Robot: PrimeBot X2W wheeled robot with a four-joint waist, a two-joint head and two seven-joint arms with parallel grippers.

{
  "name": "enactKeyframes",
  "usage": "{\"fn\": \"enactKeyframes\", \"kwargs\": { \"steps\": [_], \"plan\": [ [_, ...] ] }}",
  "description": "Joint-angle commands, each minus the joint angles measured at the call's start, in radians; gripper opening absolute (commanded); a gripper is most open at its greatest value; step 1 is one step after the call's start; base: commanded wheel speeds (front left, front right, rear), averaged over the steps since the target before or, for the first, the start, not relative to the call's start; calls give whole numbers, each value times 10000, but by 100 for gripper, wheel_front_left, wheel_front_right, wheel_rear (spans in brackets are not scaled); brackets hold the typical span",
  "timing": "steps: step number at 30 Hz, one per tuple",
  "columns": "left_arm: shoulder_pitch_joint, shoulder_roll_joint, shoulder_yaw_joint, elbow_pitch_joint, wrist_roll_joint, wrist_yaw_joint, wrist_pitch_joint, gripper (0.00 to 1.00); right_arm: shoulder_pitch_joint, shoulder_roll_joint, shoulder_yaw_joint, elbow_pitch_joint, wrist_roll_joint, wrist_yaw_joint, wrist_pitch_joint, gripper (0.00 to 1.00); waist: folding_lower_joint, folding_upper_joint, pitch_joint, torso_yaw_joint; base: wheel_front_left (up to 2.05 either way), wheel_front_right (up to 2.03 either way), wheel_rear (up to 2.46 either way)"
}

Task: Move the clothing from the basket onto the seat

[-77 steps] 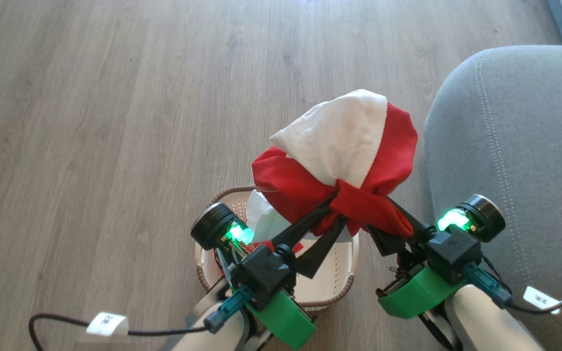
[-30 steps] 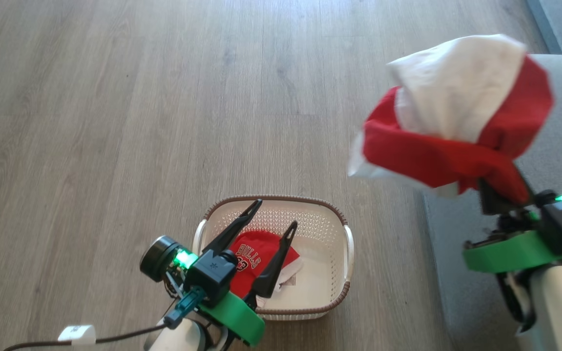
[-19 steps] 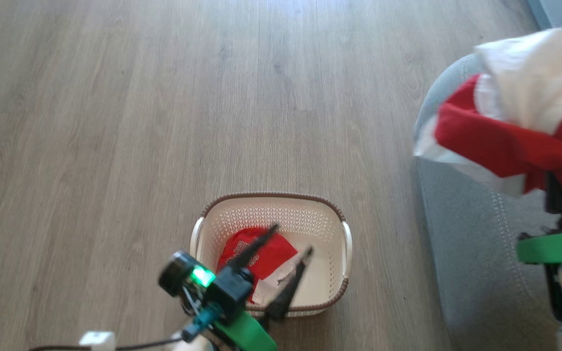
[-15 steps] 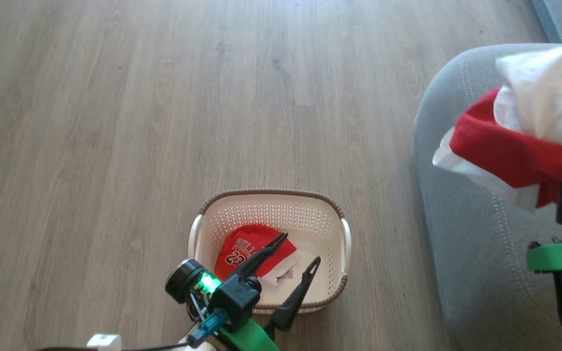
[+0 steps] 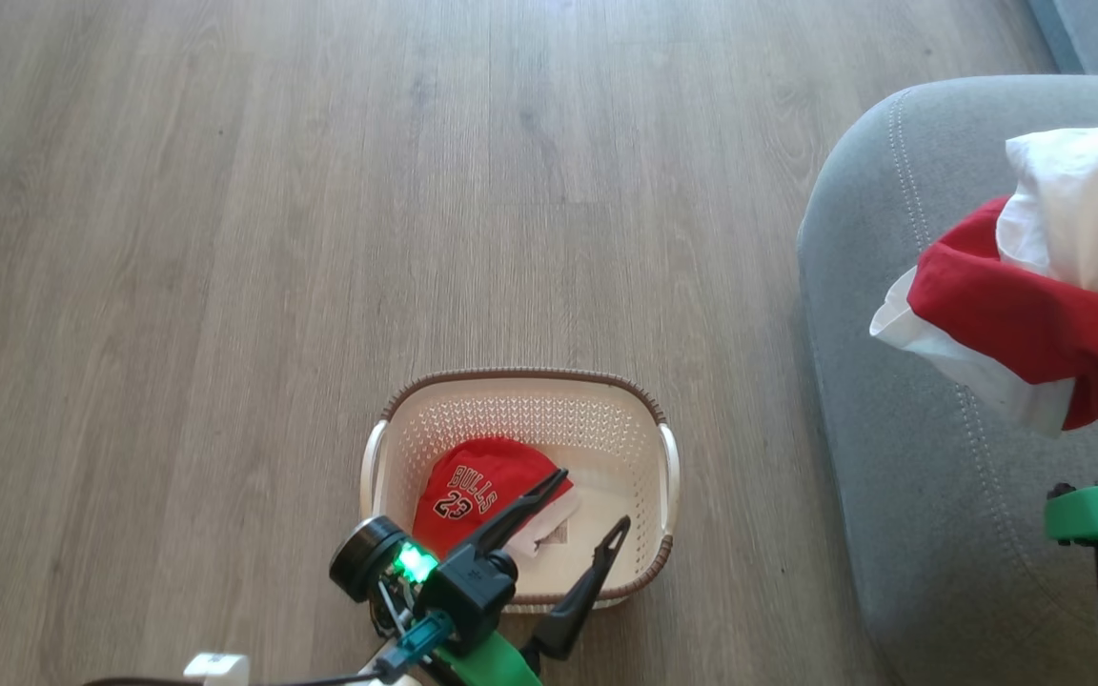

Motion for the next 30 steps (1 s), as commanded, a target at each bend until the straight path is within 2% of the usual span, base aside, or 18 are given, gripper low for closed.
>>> {"fn": "enactKeyframes", "kwargs": {
  "steps": [1, 19, 30],
  "plan": [
    [-182, -16, 250, -291, -57, -10, -51, 100, -219, -143, 235, -309, 32, -4, -25, 0, 0, 0, -37, -14, 0, 0, 0],
    [-124, -65, 184, -285, -47, -11, -51, 100, -281, -170, 406, -363, 7, -4, -25, 0, 0, 0, -128, -254, 0, 0, 0],
    [-347, -27, 52, -337, -55, -11, -51, 100, -549, -180, 413, -496, -9, -4, -25, 0, 0, 0, 133, -1372, 0, 0, 0]
  ]
}}
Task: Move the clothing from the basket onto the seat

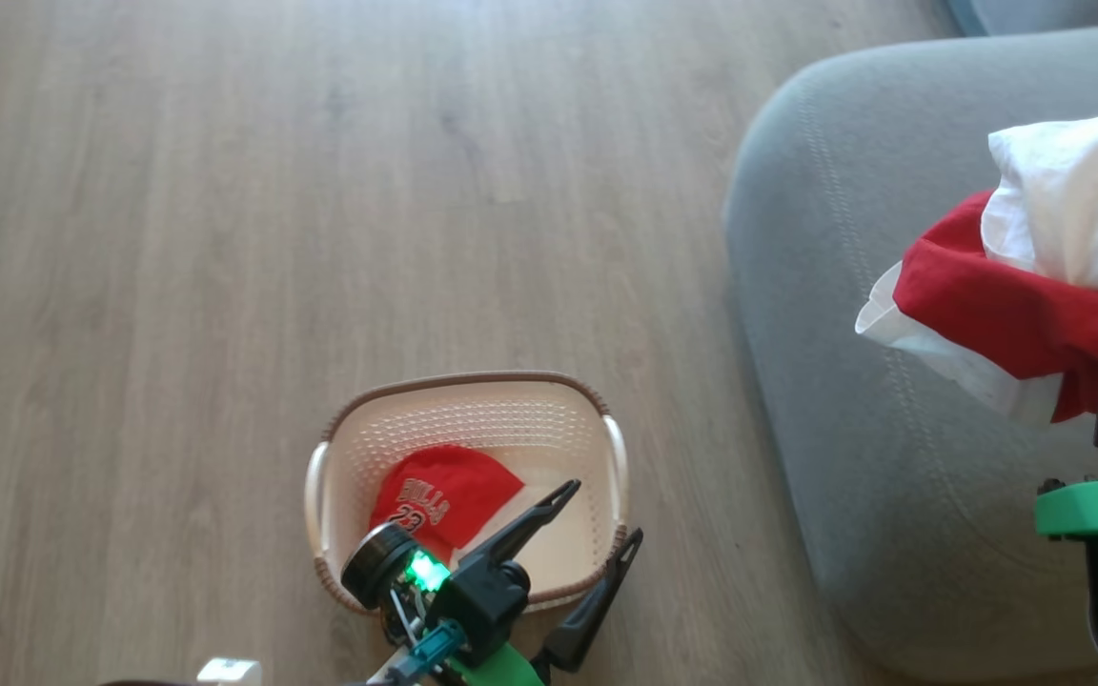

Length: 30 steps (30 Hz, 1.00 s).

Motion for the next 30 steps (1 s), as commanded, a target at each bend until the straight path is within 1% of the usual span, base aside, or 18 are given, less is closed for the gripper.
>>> {"fn": "enactKeyframes", "kwargs": {
  "steps": [1, 7, 12, 17, 27, 30],
  "plan": [
    [-430, -13, 299, -360, -44, -11, -51, 100, -528, -162, 189, -411, -13, -4, -25, 0, 0, 0, 134, -401, 0, 0, 0],
    [-495, 18, 162, -359, -12, -11, -51, 100, -483, -105, -24, -398, 2, -4, -25, 0, 0, 0, 232, -1398, 0, 0, 0],
    [-566, 8, 322, -361, -39, -11, -51, 100, -549, 49, -257, -434, 1, -4, -25, 0, 0, 0, 314, -2274, 0, 0, 0],
    [-617, 42, 203, -373, -16, -11, -51, 100, -546, 148, -249, -392, 3, -4, -25, 0, 0, 0, 336, -3017, 0, 0, 0],
    [-378, -8, 184, -360, -239, -11, -51, 100, -550, 252, -136, -336, 18, -4, -25, 0, 0, 0, 297, -4086, 0, 0, 0],
    [-479, 19, -133, -312, -251, -11, -51, 100, -498, 299, -266, -392, 46, -4, -25, 0, 0, 0, 370, -4185, 0, 0, 0]
  ]
}}
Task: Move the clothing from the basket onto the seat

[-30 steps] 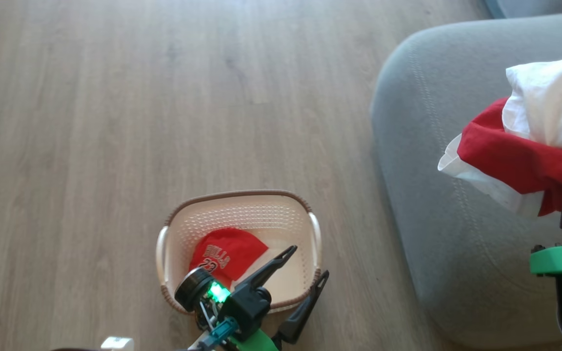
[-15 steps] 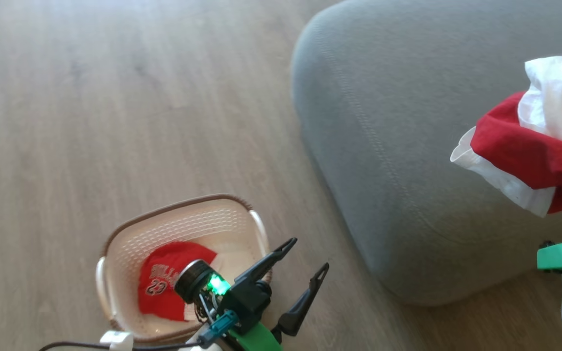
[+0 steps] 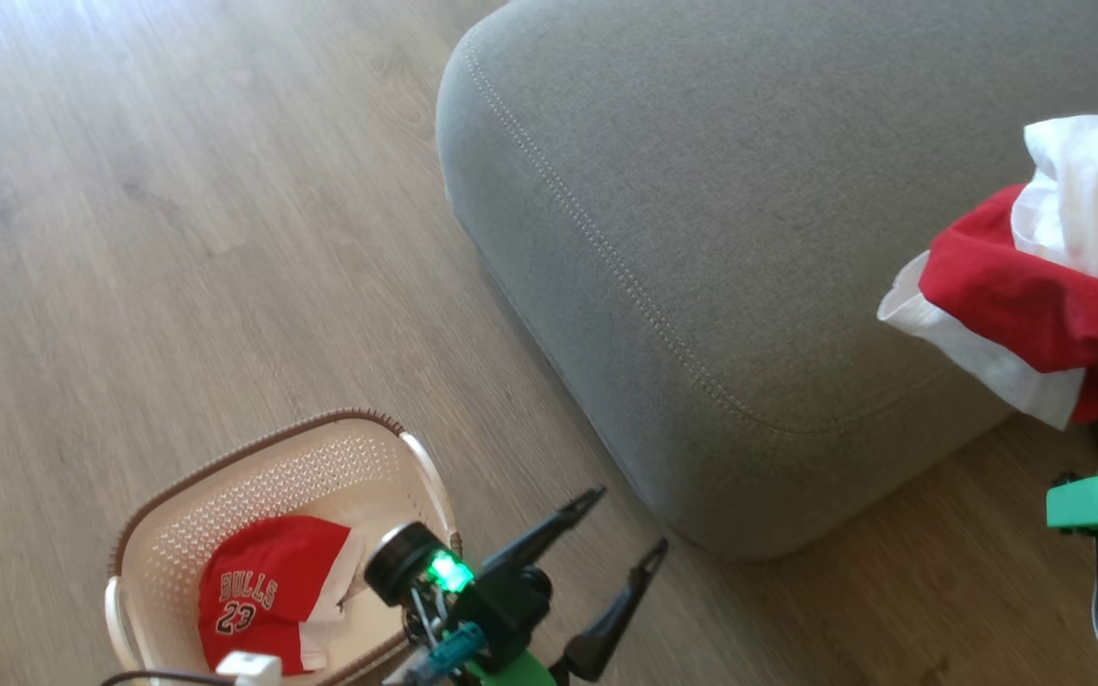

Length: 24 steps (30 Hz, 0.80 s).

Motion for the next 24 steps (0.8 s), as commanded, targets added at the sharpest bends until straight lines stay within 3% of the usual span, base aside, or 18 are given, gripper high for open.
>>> {"fn": "enactKeyframes", "kwargs": {
  "steps": [1, 18, 24],
  "plan": [
    [-331, 13, 123, -281, -86, -11, -51, 100, -341, -53, 150, -421, 50, -4, -25, 0, 0, -1, 64, -73, 0, 0, 0],
    [-509, 77, -96, -169, -143, -11, -51, 100, -272, 63, -26, -496, 6, -4, -25, 0, 0, -1, 105, -110, 0, 0, 0],
    [-493, 145, 236, -333, 30, -11, -51, 100, -772, -217, 374, -354, 94, -4, -25, 0, 0, -1, 437, -193, 0, 0, 0]
  ]
}}
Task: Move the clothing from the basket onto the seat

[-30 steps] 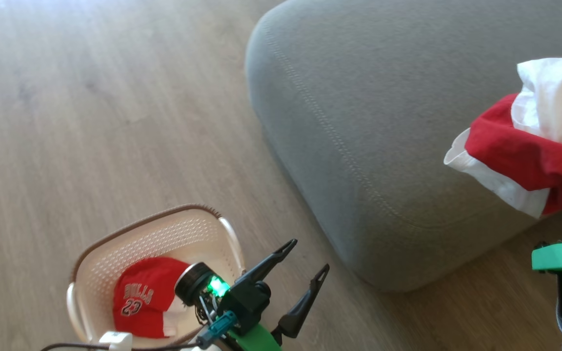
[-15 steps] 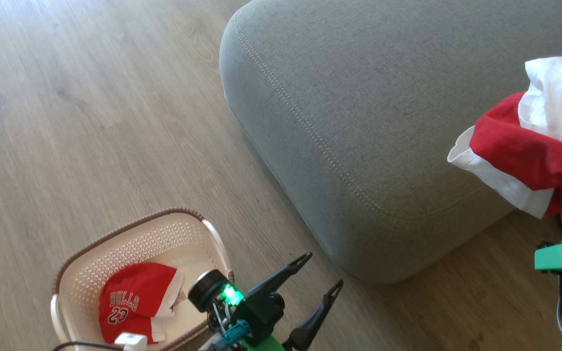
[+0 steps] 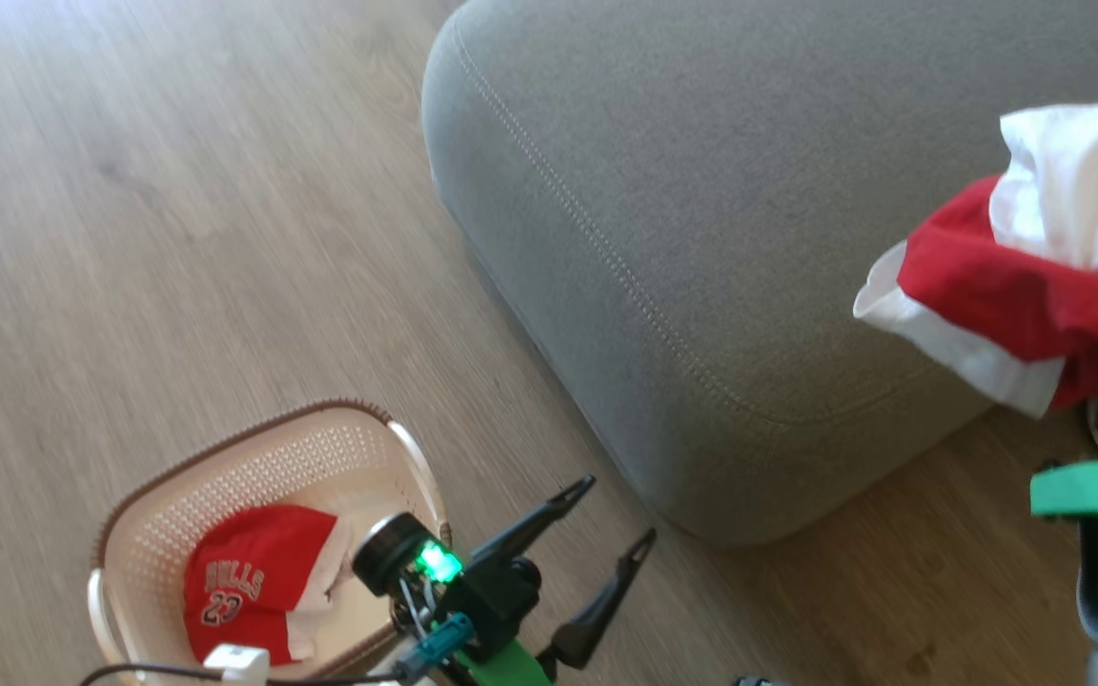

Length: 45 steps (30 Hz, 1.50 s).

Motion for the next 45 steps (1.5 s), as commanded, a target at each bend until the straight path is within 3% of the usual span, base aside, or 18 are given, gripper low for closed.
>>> {"fn": "enactKeyframes", "kwargs": {
  "steps": [1, 17, 24, 29, 37, 45],
  "plan": [
    [-395, 69, 435, -386, 129, -10, -51, 100, -862, -390, 286, -341, 120, -4, -25, 0, 0, -1, 291, -42, 0, 0, 0],
    [-2391, 1692, -375, -473, 516, -10, -51, 100, -4538, -1533, -1010, 418, 1264, -4, -25, 0, 0, -1, 3985, 1228, 0, 0, 0],
    [-3210, 2321, -853, -658, 758, -10, -51, 100, -6661, -2462, -1419, 1969, 1854, -4, -25, 0, 0, -1, 5546, 1646, 0, 0, 0],
    [-3558, 2313, -997, -719, 820, 3, -51, 100, -7655, -2791, -1388, 3293, 2110, -4, -25, 0, 0, -1, 6128, 2022, 0, 0, 0],
    [-3787, 2207, -924, -821, 954, 132, -51, 100, -9046, -3575, -505, 6323, 2919, -4, -25, 0, 0, -1, 6707, 2553, 0, 0, 0],
    [-3956, 2017, -991, -822, 953, 191, -51, 100, -9565, -3867, 680, 8278, 3166, -4, -25, 0, 0, -1, 6810, 2838, 0, 0, 0]
  ]
}}
